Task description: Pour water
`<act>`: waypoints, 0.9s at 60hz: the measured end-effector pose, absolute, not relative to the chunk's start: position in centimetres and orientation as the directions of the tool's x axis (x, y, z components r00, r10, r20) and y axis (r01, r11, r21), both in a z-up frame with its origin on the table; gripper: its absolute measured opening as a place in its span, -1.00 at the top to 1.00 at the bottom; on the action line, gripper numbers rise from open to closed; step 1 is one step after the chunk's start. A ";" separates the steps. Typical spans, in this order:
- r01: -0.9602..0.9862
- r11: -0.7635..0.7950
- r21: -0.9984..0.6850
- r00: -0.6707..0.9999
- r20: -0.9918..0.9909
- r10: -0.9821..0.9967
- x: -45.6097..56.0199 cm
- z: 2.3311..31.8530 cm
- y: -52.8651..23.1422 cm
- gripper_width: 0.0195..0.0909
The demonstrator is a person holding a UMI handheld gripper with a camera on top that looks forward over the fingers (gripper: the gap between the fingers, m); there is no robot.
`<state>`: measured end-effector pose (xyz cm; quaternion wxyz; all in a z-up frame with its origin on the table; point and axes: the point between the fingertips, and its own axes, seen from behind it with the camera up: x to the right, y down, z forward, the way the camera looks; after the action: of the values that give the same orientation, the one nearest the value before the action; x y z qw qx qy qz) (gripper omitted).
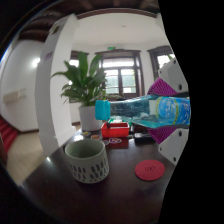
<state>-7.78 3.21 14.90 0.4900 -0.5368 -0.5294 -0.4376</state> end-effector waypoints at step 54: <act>0.984 0.070 -0.165 0.149 0.969 0.196 -8.3 18.0 4.4 0.55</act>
<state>-8.29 4.42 17.96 0.5090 -0.5614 -0.5252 -0.3871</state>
